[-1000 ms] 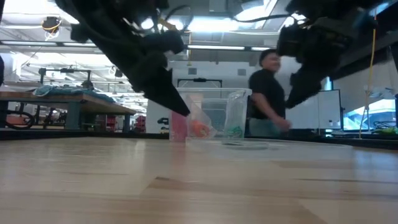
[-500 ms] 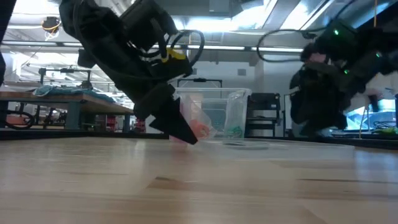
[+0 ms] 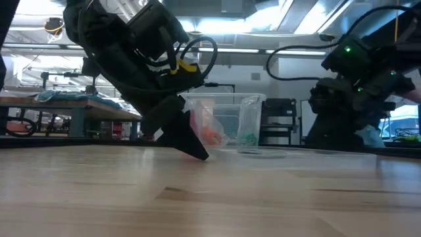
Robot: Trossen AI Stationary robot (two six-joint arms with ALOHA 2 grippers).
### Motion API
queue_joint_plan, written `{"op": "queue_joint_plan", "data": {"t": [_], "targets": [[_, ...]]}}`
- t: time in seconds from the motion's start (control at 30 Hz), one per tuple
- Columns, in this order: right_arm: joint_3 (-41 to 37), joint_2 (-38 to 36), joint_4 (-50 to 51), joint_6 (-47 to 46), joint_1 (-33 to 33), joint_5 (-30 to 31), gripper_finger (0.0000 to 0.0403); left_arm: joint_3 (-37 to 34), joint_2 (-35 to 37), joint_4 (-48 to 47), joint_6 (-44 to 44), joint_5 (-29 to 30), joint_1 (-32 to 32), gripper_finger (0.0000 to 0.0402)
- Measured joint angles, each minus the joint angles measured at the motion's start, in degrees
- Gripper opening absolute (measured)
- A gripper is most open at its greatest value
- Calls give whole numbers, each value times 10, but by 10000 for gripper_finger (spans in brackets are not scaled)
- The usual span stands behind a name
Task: Roll bandage
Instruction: Close the transparent bin
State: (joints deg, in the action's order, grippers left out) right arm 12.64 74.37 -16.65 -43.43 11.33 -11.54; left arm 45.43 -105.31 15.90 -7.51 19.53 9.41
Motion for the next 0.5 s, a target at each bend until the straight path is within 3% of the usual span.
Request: {"op": "queue_joint_plan", "data": {"t": [0.27, 0.5], "targets": [[0, 45, -63, -38, 0, -33, 279, 0, -8, 9, 13, 1, -2, 198], [2, 46, -75, -44, -19, -22, 275, -1, -10, 21, 19, -2, -11, 198]]}}
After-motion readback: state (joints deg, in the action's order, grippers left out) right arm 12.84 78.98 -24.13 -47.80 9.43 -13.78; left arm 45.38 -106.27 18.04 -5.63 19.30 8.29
